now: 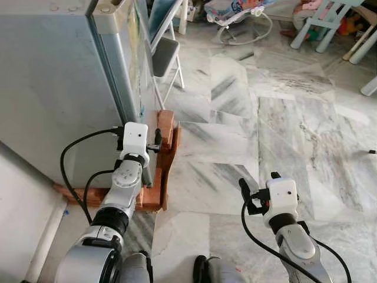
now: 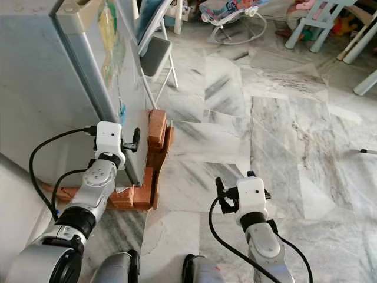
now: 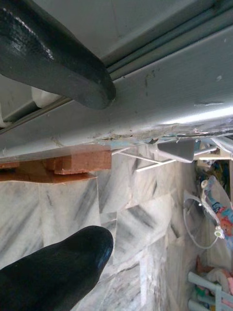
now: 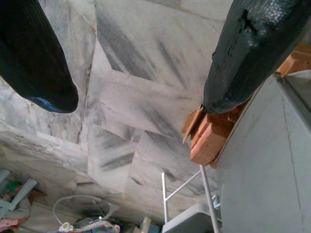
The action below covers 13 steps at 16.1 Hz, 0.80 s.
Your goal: Restocking fridge
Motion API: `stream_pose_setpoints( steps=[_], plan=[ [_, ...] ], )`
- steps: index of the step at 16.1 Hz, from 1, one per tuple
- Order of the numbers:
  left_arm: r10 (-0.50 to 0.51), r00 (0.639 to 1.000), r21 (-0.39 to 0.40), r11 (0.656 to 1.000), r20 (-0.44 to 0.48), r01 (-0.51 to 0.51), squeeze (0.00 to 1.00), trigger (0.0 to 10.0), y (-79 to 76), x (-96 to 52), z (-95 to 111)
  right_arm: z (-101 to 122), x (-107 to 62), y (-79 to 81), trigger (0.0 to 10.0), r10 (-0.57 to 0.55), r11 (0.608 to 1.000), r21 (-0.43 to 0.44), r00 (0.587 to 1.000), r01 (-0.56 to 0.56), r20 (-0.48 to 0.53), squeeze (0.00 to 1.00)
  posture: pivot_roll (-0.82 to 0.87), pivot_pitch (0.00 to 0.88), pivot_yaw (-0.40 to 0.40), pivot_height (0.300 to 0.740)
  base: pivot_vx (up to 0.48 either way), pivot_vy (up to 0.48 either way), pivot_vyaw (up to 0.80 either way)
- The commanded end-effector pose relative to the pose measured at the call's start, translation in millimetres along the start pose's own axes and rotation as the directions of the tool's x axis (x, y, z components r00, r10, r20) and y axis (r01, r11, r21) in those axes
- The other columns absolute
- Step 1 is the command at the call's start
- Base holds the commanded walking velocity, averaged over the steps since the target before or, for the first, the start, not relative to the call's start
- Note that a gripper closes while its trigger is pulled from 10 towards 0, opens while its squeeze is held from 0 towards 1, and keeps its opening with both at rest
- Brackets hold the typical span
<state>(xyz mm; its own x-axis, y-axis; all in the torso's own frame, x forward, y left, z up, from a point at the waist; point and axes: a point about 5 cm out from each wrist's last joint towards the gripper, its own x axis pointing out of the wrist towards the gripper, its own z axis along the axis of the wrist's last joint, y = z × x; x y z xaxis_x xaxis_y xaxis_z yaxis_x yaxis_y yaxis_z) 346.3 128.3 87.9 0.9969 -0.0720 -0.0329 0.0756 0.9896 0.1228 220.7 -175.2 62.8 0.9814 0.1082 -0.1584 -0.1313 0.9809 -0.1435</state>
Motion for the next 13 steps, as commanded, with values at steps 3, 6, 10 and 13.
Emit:
stream_pose_setpoints(
  steps=[3, 6, 10, 13],
  plan=[
    [0.079, 0.996, 0.019, 0.997, 0.031, -0.079, 0.0, 10.0, 14.5, 10.4, 16, -5, -10.7, -1.5, 10.0, 0.014, 1.0, 0.007, 0.999, -0.013, -0.029, 0.0, 0.04, 0.164, -0.064, 0.74, 0.0, 0.0, 0.0],
    [0.05, 0.999, 0.015, 0.999, 0.007, -0.051, 0.0, 10.0, 14.2, -3.1, 0, -6, -19.7, -0.1, 10.0, 0.097, 0.993, 0.068, 0.995, -0.095, -0.02, 0.0, 0.03, 0.162, -0.056, 0.74, 0.0, 0.0, 0.0],
    [0.048, 0.998, 0.004, 0.999, 0.039, -0.048, 0.0, 10.0, 18.6, -19.1, -7, -2, -18.7, -1.2, 10.0, 0.082, 0.995, 0.065, 0.997, -0.081, -0.001, 0.0, 0.04, 0.162, -0.06, 0.74, 0.0, 0.0, 0.0],
    [-0.016, 0.995, -0.014, 1.0, 0.096, 0.017, 0.0, 10.0, 14.1, -36.3, -1, 1, -12.6, 2.3, 10.0, 0.095, 0.993, 0.067, 0.995, -0.095, 0.011, 0.0, 0.05, 0.156, -0.06, 0.74, 0.0, 0.0, -0.27]
  ],
)
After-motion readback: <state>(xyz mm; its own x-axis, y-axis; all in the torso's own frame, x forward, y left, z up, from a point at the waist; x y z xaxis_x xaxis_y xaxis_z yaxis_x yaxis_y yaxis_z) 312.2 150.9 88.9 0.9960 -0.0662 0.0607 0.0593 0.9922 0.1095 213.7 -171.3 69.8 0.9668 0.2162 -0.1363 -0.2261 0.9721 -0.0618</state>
